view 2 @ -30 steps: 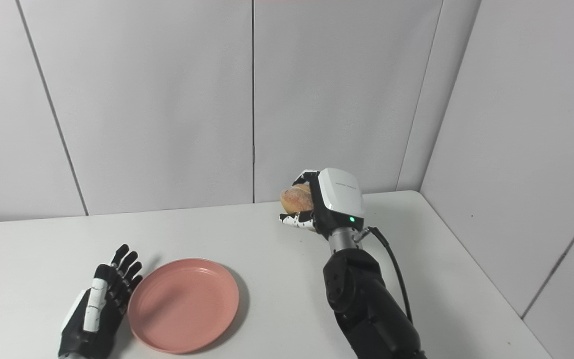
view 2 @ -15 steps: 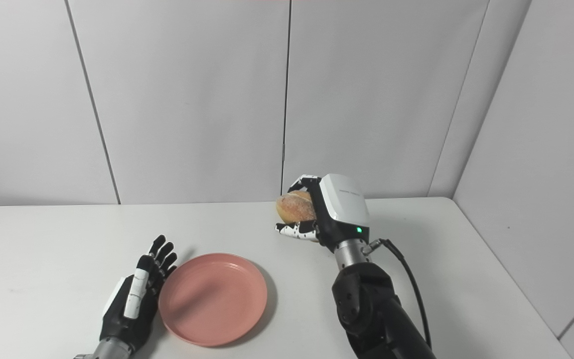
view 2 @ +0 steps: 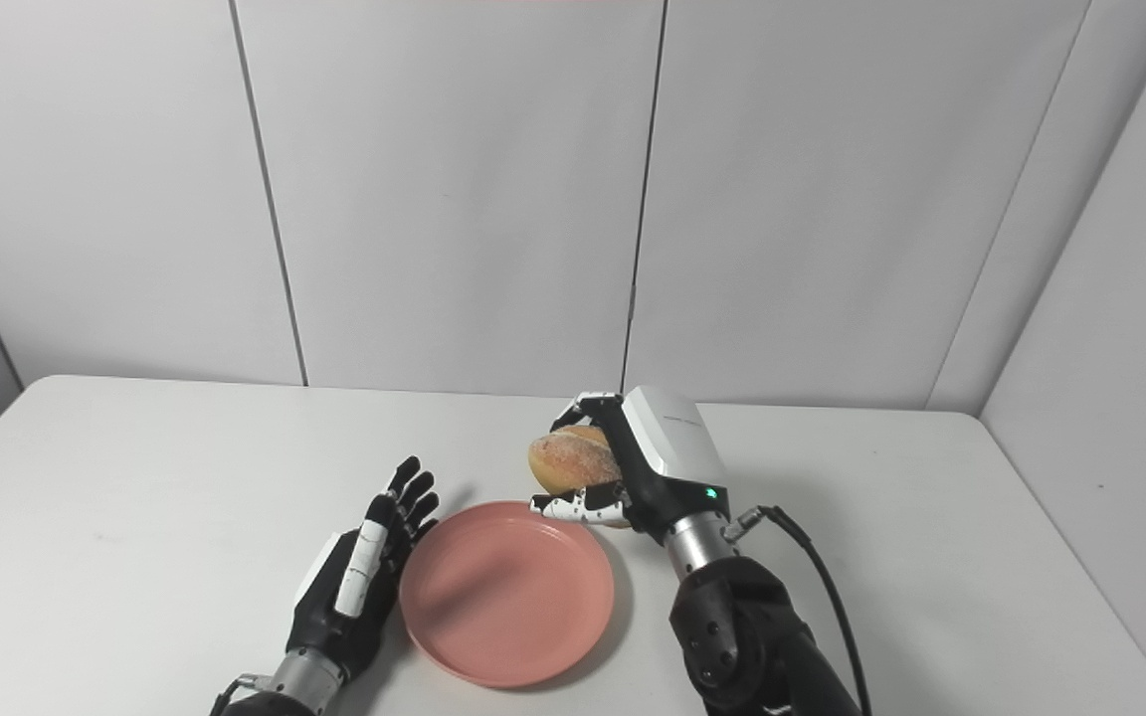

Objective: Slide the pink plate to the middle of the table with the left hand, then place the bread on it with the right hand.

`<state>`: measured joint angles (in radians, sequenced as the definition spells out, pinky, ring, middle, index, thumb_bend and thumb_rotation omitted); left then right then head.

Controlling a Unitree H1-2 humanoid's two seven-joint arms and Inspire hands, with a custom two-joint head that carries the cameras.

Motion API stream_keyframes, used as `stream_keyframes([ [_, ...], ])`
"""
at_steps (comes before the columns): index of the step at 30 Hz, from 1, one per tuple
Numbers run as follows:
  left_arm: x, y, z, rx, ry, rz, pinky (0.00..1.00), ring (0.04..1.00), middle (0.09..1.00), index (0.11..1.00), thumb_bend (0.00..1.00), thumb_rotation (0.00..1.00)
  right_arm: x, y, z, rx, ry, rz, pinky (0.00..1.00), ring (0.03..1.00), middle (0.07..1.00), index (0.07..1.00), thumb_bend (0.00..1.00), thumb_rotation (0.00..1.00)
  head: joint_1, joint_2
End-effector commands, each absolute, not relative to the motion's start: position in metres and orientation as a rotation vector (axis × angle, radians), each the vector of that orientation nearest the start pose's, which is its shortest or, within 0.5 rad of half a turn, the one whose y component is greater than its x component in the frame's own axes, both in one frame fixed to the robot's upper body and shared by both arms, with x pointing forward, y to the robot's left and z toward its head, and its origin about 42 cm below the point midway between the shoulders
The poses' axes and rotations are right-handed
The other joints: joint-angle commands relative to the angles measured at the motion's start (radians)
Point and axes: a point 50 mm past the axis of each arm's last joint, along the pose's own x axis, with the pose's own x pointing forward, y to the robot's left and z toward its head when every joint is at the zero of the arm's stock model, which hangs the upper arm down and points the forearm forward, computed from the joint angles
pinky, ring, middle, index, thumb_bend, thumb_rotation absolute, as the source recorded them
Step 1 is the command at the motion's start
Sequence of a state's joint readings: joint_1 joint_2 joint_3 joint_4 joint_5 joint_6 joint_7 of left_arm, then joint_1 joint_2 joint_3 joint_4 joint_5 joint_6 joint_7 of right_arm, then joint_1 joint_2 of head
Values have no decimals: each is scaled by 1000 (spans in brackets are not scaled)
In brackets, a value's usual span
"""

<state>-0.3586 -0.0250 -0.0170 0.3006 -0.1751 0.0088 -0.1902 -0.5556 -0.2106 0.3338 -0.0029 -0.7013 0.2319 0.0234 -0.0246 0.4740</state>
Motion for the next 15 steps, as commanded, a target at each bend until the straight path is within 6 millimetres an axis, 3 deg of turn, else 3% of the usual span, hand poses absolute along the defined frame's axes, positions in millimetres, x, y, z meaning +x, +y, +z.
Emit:
stream_keyframes([
  [1, 375, 145, 98, -207, 92, -297, 982, 1000, 1000, 1000, 1000, 872, 414, -138, 274, -975, -517, 157, 121, 175, 264, 480, 505, 151, 5, 3],
  [15, 373, 139, 101, -203, 92, -308, 968, 1000, 1000, 1000, 986, 878, 417, -121, 242, -943, -435, 277, 128, 184, 274, 477, 503, 152, 38, 21],
])
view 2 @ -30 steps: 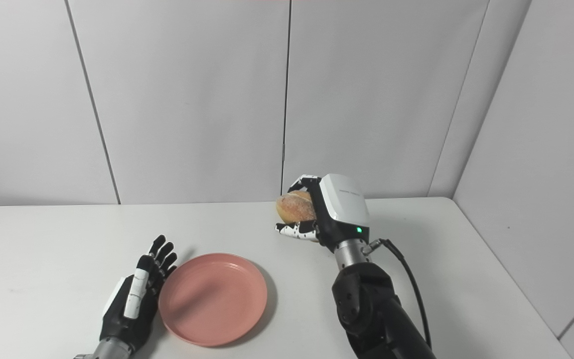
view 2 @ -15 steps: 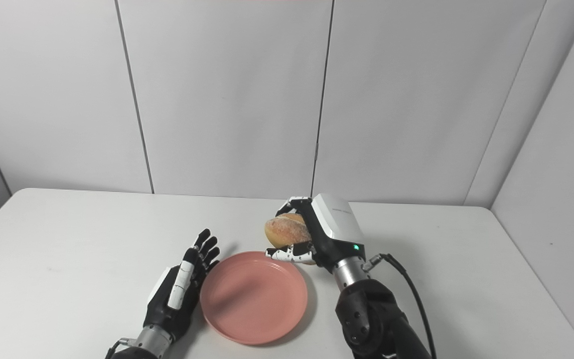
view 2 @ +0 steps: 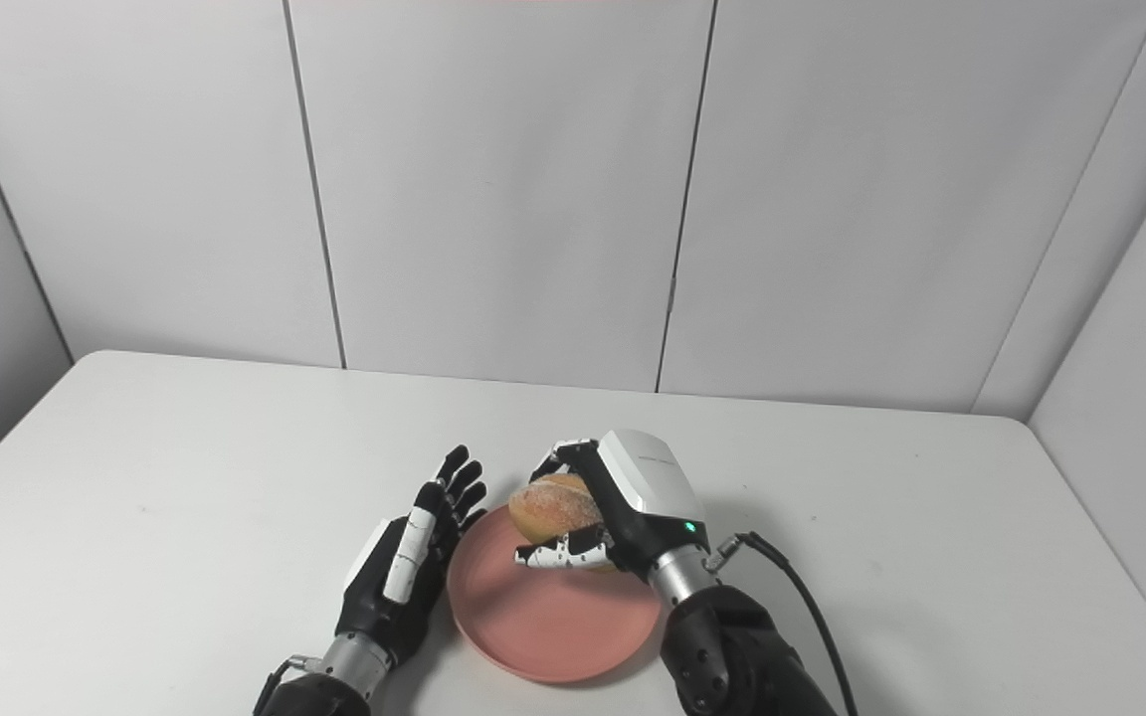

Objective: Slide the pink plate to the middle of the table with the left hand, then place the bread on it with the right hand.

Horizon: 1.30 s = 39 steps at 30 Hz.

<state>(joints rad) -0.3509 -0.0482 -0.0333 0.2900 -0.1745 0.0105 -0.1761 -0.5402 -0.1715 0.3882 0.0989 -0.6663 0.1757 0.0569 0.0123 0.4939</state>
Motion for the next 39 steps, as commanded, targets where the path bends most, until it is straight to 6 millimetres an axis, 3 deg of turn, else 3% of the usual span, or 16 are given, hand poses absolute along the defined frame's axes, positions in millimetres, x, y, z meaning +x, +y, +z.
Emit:
stream_keyframes([
  [1, 373, 139, 101, -200, 91, -308, 961, 1000, 1000, 1000, 988, 879, 417, -120, 241, -942, -429, 281, 131, 187, 276, 478, 503, 153, 0, 2],
  [19, 372, 140, 101, -192, 88, -316, 975, 1000, 1000, 1000, 984, 871, 419, -113, 211, -974, -381, 318, 153, 212, 300, 480, 503, 151, -16, 10],
  [34, 372, 140, 103, -183, 81, -321, 968, 1000, 1000, 1000, 1000, 872, 417, -113, 208, -1037, -367, 340, 171, 241, 330, 487, 511, 176, -23, 13],
  [37, 372, 141, 103, -180, 81, -321, 966, 1000, 1000, 1000, 996, 875, 416, -113, 209, -1047, -366, 322, 279, 360, 448, 588, 854, 555, -26, 12],
  [39, 372, 141, 103, -182, 82, -323, 965, 1000, 1000, 1000, 992, 875, 416, -114, 209, -1051, -354, 319, 327, 413, 500, 617, 907, 611, -27, 11],
])
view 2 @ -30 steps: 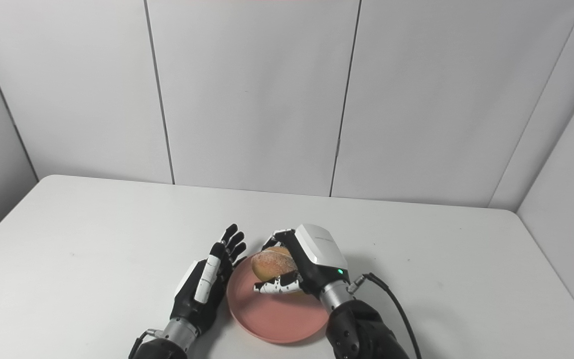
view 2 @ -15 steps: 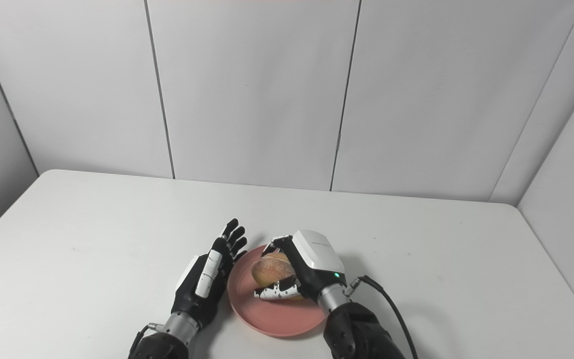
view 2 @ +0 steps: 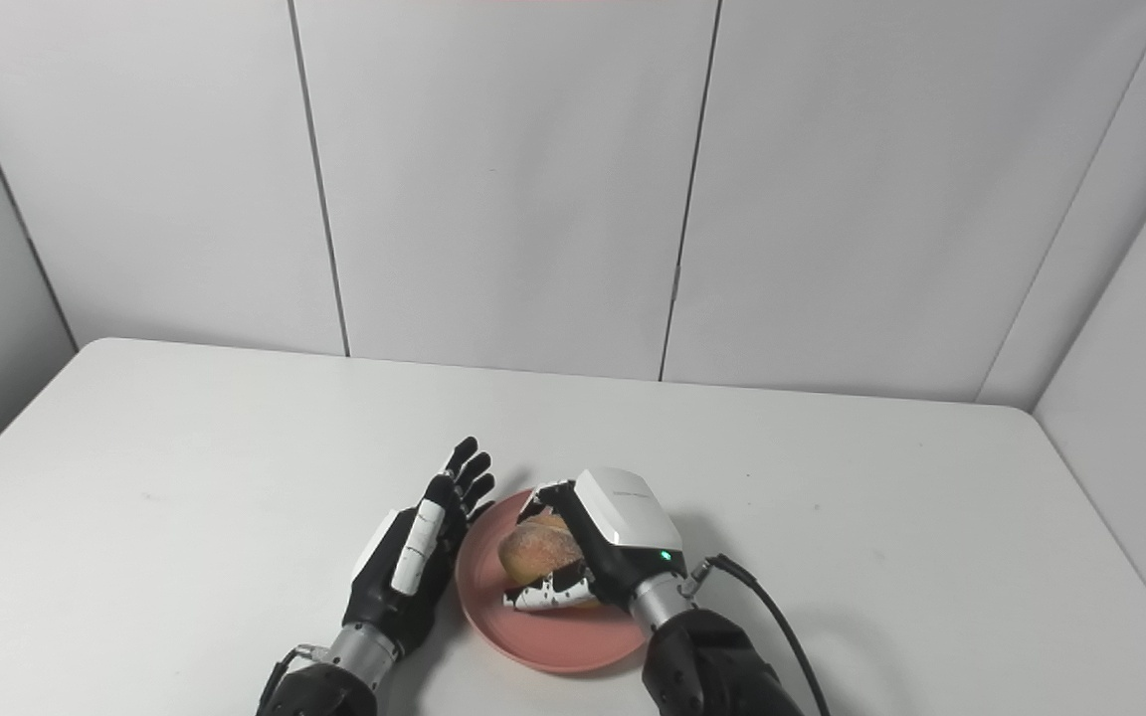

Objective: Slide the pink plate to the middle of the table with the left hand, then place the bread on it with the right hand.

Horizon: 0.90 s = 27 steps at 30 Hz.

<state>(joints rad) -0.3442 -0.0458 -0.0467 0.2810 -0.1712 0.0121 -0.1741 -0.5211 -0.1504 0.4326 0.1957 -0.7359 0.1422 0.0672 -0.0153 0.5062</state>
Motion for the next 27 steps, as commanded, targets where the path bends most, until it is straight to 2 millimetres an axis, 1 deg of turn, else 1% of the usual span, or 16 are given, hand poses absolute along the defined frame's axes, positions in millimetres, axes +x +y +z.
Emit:
stream_keyframes([
  [1, 372, 141, 103, -182, 83, -323, 964, 1000, 1000, 1000, 986, 872, 415, -115, 209, -1050, -350, 319, 369, 462, 553, 647, 947, 646, 0, -1],
  [2, 372, 141, 103, -181, 83, -324, 961, 1000, 1000, 1000, 980, 873, 415, -115, 209, -1049, -348, 317, 392, 493, 593, 677, 984, 677, 0, 0],
  [4, 372, 141, 103, -177, 82, -325, 960, 1000, 1000, 1000, 978, 874, 415, -116, 210, -1048, -351, 312, 392, 496, 601, 688, 995, 688, 0, 1],
  [5, 372, 141, 103, -176, 82, -325, 971, 1000, 1000, 1000, 978, 877, 415, -116, 210, -1048, -351, 310, 407, 525, 629, 706, 999, 711, 0, 1],
  [7, 371, 141, 104, -175, 84, -325, 978, 1000, 1000, 1000, 978, 878, 414, -116, 211, -1047, -349, 306, 419, 545, 651, 718, 1000, 726, 0, 1],
  [11, 371, 142, 104, -178, 84, -324, 977, 1000, 1000, 1000, 980, 880, 413, -117, 212, -1030, -345, 302, 487, 625, 732, 755, 1000, 754, -2, 1],
  [16, 372, 142, 104, -175, 80, -324, 970, 1000, 1000, 1000, 992, 878, 413, -117, 212, -1027, -352, 294, 519, 663, 766, 762, 1000, 777, -3, 1],
  [19, 372, 143, 104, -168, 75, -325, 983, 1000, 1000, 1000, 999, 881, 411, -118, 211, -1019, -376, 281, 541, 695, 786, 754, 1000, 786, -4, 2],
  [23, 371, 143, 106, -150, 61, -324, 985, 1000, 1000, 1000, 979, 897, 408, -119, 211, -995, -413, 259, 583, 735, 808, 752, 1000, 794, -7, 2],
  [27, 372, 145, 106, -145, 53, -319, 989, 1000, 1000, 1000, 990, 898, 405, -120, 214, -954, -460, 223, 598, 744, 804, 752, 1000, 805, -9, 2],
])
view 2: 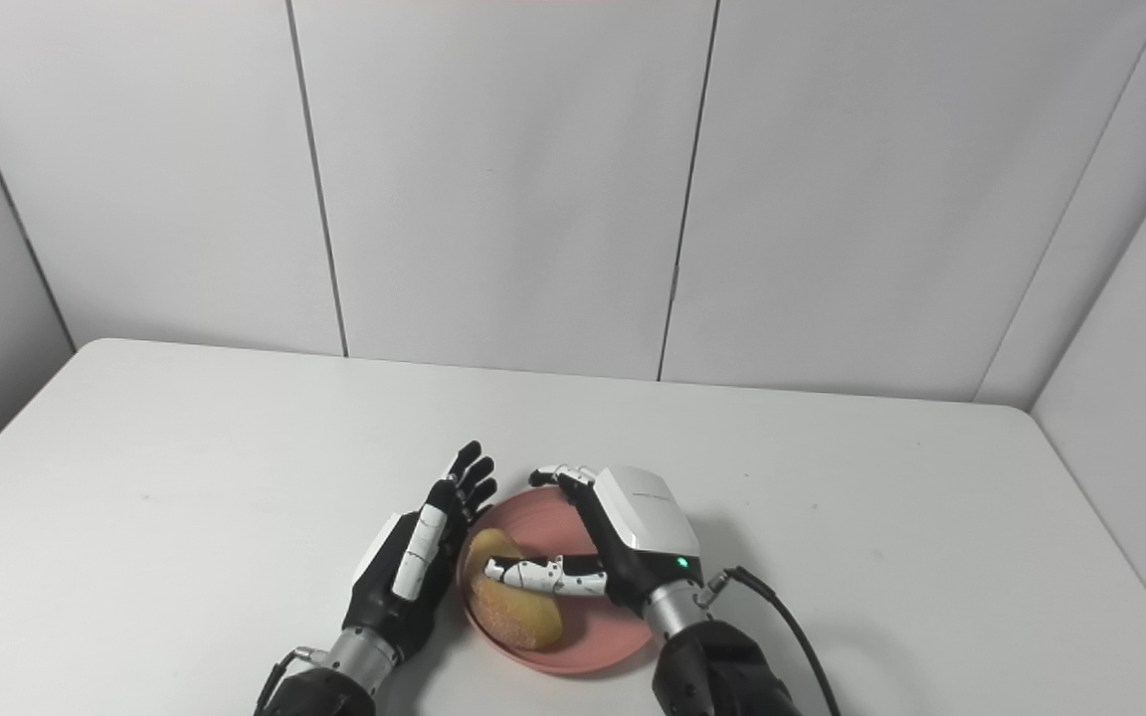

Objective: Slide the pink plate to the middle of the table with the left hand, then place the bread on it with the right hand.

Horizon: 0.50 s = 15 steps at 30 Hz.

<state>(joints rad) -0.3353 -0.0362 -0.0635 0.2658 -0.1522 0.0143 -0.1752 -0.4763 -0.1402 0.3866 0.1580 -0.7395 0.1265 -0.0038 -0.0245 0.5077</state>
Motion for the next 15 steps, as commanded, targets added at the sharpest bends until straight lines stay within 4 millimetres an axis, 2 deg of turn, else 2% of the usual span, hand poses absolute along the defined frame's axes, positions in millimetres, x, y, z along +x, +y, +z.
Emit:
stream_keyframes([
  [1, 372, 145, 105, -144, 46, -315, 988, 1000, 1000, 1000, 992, 898, 405, -121, 214, -936, -478, 208, 599, 744, 801, 750, 1000, 804, -2, 1],
  [8, 374, 150, 109, -153, 4, -279, 1000, 982, 1000, 1000, 962, 884, 400, -131, 212, -743, -537, 123, 597, 723, 779, 752, 996, 899, -4, 2],
  [9, 375, 151, 109, -151, -4, -273, 1000, 986, 996, 1000, 939, 883, 399, -133, 211, -716, -540, 110, 601, 733, 793, 764, 987, 951, -4, 2],
  [12, 375, 155, 110, -125, -43, -251, 990, 989, 994, 1000, 924, 885, 398, -140, 205, -605, -544, 76, 632, 748, 805, 777, 963, 992, -7, 2],
  [15, 376, 158, 111, -90, -79, -222, 975, 990, 990, 1000, 924, 867, 397, -146, 199, -489, -537, 58, 719, 799, 833, 795, 905, 1000, -8, 2],
])
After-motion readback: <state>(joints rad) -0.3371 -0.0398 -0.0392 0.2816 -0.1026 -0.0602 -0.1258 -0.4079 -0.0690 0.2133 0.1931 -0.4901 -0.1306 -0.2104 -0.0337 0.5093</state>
